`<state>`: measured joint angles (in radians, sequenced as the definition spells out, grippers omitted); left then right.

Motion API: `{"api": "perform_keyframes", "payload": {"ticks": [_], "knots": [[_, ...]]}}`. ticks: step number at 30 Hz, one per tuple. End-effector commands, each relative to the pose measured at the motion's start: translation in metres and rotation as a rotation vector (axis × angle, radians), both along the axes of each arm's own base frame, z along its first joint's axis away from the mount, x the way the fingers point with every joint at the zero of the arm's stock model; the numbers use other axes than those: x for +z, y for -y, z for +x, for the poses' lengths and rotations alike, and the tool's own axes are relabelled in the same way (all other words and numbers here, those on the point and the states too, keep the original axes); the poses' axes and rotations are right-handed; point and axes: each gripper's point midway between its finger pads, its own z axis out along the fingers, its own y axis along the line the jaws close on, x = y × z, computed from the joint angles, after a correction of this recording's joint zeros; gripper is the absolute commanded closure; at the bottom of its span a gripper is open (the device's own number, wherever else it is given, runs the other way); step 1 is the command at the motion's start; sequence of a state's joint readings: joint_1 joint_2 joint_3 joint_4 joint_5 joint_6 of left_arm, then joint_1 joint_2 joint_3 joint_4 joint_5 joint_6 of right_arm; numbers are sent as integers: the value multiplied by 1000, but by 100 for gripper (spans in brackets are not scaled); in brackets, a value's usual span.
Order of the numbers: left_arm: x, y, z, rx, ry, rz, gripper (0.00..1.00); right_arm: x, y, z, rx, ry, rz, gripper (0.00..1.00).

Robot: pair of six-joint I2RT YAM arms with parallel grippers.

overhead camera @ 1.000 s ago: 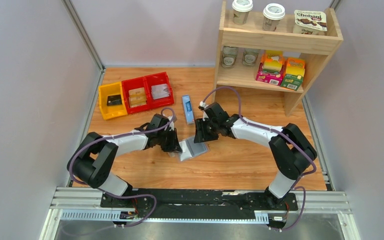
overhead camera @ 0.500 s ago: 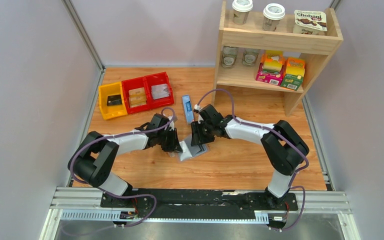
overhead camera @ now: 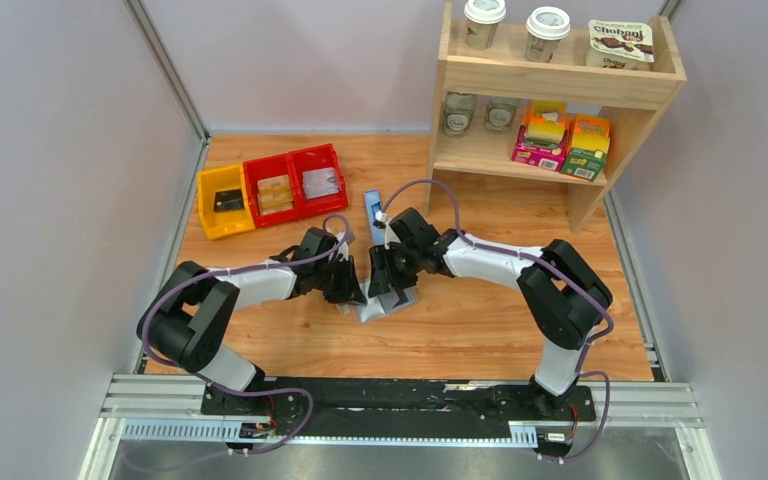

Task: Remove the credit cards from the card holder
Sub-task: Remove the credit card from the card holder.

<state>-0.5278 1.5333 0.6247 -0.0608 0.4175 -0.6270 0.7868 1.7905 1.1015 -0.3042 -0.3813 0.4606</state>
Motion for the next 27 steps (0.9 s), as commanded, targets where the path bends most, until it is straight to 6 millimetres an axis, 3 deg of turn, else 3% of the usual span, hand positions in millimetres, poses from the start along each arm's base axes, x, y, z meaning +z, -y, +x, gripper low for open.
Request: {"api": "perform_keyframes", "payload": {"ticks": [1, 5, 10, 14, 18, 22, 27], "knots": [[-36, -30, -28, 16, -93, 154, 91, 43, -31, 1, 63, 42, 142, 50], [-26, -33, -21, 48, -46, 157, 91, 46, -41, -9, 107, 5, 186, 49], [4, -44, -4, 146, 74, 175, 83, 18, -42, -11, 78, -71, 153, 50], [28, -66, 0, 259, 156, 220, 77, -5, -41, -15, 68, -112, 139, 53], [50, -82, 4, 356, 246, 217, 74, -16, -42, -19, 83, -137, 137, 55], [52, -85, 1, 384, 253, 197, 73, 2, -49, -18, 102, -108, 182, 53], [29, -83, -7, 357, 169, 233, 74, 30, -61, -12, 122, -71, 235, 50]]}}
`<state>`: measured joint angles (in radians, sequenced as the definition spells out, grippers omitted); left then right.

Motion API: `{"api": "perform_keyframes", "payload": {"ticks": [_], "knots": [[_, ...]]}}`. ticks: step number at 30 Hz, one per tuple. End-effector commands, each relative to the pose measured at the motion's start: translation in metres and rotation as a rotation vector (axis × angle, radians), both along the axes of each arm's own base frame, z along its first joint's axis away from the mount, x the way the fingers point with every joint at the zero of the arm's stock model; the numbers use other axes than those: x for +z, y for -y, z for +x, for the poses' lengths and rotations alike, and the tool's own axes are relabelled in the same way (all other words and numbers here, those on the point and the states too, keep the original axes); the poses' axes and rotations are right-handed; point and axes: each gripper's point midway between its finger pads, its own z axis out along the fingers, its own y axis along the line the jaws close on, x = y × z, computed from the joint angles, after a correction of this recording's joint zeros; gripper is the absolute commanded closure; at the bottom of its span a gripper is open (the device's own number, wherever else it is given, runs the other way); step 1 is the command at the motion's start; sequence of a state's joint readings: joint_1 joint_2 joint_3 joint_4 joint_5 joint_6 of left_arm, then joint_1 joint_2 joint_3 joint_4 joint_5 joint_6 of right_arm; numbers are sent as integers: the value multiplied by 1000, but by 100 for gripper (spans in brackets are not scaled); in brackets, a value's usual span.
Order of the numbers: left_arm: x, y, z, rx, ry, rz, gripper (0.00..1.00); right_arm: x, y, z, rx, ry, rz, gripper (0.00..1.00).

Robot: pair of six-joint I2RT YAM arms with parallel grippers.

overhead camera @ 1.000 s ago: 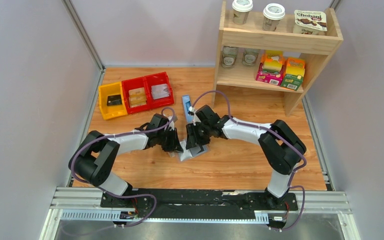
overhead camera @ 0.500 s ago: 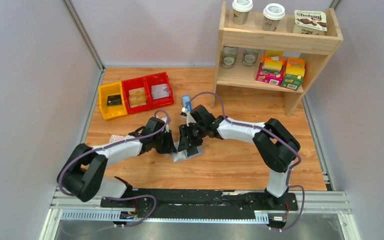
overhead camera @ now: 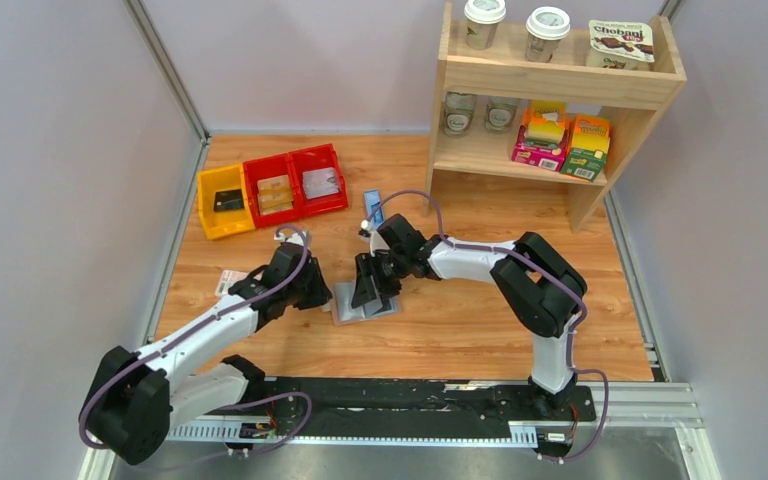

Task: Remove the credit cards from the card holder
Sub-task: Remove the credit card from the card holder.

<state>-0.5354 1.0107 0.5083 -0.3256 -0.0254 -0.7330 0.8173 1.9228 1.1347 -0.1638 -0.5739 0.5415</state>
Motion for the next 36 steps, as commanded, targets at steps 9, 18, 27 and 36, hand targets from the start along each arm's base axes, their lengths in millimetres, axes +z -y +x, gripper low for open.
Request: {"api": "perform_keyframes", "payload": {"ticks": [9, 18, 27, 36], "knots": [[-47, -3, -13, 9, -143, 48, 82, 43, -39, 3, 49, 32, 140, 49], [-35, -11, -15, 47, -90, 33, 84, -7, -36, -2, 21, -25, 62, 54], [25, 1, 4, 95, 105, -139, 82, -24, -24, 4, -13, -7, -10, 86], [33, 47, 27, 49, 44, -294, 82, 12, -15, 19, -91, 154, 42, 98]]}}
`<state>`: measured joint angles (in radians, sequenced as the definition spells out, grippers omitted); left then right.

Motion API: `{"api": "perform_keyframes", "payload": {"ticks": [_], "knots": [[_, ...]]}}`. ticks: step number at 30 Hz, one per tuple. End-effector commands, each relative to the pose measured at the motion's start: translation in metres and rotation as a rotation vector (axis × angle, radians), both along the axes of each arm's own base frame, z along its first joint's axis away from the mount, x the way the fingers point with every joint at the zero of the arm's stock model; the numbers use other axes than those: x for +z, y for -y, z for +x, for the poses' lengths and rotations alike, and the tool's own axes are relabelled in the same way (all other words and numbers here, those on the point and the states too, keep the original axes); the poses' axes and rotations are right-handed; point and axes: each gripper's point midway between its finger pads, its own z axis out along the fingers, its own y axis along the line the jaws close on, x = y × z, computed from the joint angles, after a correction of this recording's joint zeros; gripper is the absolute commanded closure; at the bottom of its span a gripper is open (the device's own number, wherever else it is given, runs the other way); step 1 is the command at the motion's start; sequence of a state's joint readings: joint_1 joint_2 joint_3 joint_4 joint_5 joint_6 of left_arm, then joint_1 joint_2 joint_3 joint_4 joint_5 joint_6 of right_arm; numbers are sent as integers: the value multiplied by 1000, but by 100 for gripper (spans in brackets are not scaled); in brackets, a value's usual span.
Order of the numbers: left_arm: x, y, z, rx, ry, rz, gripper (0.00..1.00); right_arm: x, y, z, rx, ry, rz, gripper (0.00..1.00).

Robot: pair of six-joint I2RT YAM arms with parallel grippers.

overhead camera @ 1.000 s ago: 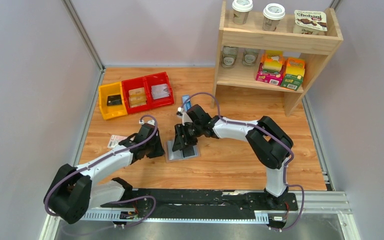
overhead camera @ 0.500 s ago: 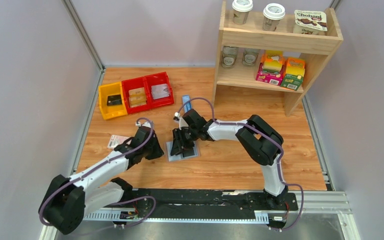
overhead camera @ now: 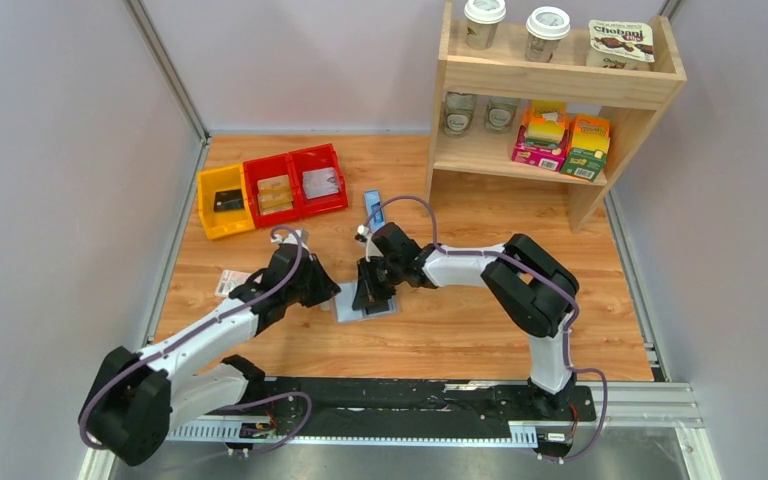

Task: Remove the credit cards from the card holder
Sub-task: Remove the credit card from the card holder.

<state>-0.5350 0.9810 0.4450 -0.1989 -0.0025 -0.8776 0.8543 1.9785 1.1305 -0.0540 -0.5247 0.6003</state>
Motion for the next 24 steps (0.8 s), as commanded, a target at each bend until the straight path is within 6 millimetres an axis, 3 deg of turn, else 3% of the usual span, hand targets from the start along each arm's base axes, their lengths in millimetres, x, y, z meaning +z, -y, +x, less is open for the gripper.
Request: {"api": "perform_keyframes", "payload": {"ticks": [1, 6, 11, 15, 24], "knots": [[22, 38, 24, -45, 16, -150, 82, 31, 5, 21, -72, 157, 28, 98], [6, 56, 28, -78, -51, -190, 82, 38, 17, 28, -111, 211, 0, 100], [-13, 55, 26, -70, -99, -168, 82, 31, 43, 41, -200, 225, -63, 99], [-27, 51, 22, -55, -126, -155, 79, 29, 56, 48, -230, 212, -59, 92], [-21, 55, 24, -53, -48, -250, 66, 18, 59, 45, -214, 179, -62, 83]]}}
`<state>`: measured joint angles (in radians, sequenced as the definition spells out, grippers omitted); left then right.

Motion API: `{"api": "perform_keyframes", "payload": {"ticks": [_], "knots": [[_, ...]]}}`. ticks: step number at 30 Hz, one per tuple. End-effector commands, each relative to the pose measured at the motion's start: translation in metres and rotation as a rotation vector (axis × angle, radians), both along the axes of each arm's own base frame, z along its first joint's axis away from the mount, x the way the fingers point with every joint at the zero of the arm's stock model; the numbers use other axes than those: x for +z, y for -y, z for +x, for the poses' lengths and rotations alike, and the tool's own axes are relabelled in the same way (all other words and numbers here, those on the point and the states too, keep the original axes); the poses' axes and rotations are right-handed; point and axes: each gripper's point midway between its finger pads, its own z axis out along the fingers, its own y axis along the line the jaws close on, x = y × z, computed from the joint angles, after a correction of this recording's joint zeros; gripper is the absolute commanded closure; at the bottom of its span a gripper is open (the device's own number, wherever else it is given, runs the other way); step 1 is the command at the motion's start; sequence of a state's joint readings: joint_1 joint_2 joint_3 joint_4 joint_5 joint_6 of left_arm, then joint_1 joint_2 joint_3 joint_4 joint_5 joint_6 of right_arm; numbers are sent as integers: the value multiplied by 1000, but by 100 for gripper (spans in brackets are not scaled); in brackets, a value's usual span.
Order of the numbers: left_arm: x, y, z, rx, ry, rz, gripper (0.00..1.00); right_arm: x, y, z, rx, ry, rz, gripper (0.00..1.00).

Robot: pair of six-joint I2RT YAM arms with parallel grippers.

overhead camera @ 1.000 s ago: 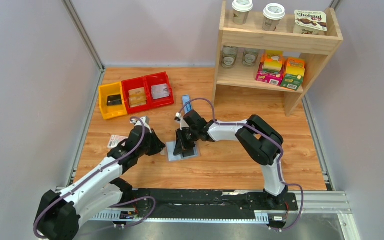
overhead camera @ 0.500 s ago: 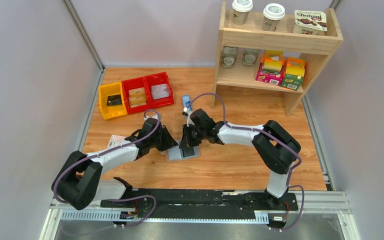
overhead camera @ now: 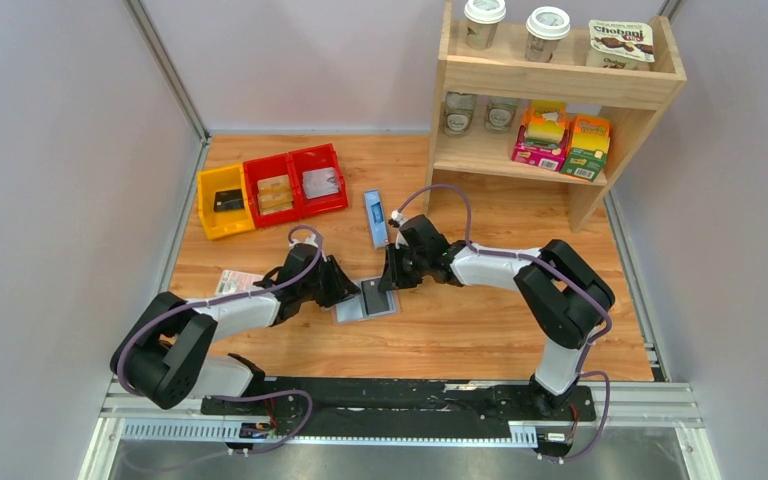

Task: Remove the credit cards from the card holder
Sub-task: Remove the credit card from the card holder.

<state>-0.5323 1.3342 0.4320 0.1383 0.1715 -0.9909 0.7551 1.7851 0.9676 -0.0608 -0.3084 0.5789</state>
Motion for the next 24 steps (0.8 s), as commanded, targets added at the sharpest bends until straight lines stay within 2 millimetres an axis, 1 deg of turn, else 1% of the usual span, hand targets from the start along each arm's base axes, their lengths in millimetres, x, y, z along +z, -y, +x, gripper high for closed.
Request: {"api": "perform_keyframes", "payload": {"ticks": [1, 3, 7, 12, 16, 21, 24], "knots": [[22, 13, 14, 3, 95, -117, 65, 7, -5, 2, 19, 32, 29, 82], [21, 16, 13, -1, 89, -133, 63, 6, -5, 2, 22, 26, 27, 82], [11, 15, 11, 5, 61, -127, 62, 2, -5, -2, 34, 12, 30, 82], [-2, 8, 7, 37, 23, -119, 62, 2, -7, -6, 53, 1, 44, 81], [-6, 6, 4, 41, 12, -126, 62, 9, -6, -4, 51, 22, 46, 80], [-3, 6, 4, 42, 24, -129, 63, 25, 0, 4, 30, 77, 18, 76], [1, 5, 4, 44, 40, -134, 64, 32, 2, 8, 27, 103, 2, 76]]}}
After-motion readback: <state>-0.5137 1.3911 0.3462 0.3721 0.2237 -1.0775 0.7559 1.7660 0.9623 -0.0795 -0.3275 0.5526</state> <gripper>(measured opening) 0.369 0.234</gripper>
